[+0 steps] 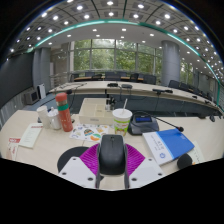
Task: Arrange mouse
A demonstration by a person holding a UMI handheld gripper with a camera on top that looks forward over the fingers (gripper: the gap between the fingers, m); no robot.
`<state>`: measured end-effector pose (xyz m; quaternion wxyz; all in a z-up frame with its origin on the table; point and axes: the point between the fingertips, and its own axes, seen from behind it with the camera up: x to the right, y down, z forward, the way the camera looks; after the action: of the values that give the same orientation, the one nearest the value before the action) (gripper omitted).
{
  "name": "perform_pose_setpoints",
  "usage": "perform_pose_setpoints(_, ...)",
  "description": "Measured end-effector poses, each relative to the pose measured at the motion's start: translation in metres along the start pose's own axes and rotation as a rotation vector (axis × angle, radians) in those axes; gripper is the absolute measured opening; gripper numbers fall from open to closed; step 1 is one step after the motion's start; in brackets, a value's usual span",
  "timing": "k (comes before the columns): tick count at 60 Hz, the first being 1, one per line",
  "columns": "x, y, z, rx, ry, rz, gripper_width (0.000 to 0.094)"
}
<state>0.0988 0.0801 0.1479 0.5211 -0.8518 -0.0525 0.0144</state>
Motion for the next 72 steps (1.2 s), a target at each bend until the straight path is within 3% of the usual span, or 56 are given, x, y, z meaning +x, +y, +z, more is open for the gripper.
perform_pose_setpoints(7, -0.062, -0.004, 0.029, -0.025, -0.033, -0.01, 0.032)
perform_pose_setpoints(19, -0.122, 0.069, 0.092, -0.157, -0.039, -0.012, 0.0326)
perform_pose_setpoints(29, -0.131, 0.115, 0.109, -0.245, -0.051, 0.005, 0.0446)
perform_pose_setpoints(33, -0.127, 0.113, 0.105, -0.238, -0.031, -0.015, 0.056)
perform_pose_setpoints(37, -0.123, 0.111, 0.094, -0.251, -0.008, -0.021, 0.0874)
perform_pose_setpoints(40, -0.122, 0.103, 0.082, -0.246, 0.0, -0.012, 0.0823)
perform_pose_setpoints(43, -0.12, 0.091, 0.063, -0.235, 0.016, 0.002, 0.0866)
perform_pose_setpoints(58, -0.124, 0.037, -0.076, -0.162, 0.071, 0.025, 0.0853)
perform_pose_setpoints(72, -0.133, 0.035, -0.217, -0.112, 0.072, 0.002, 0.0851)
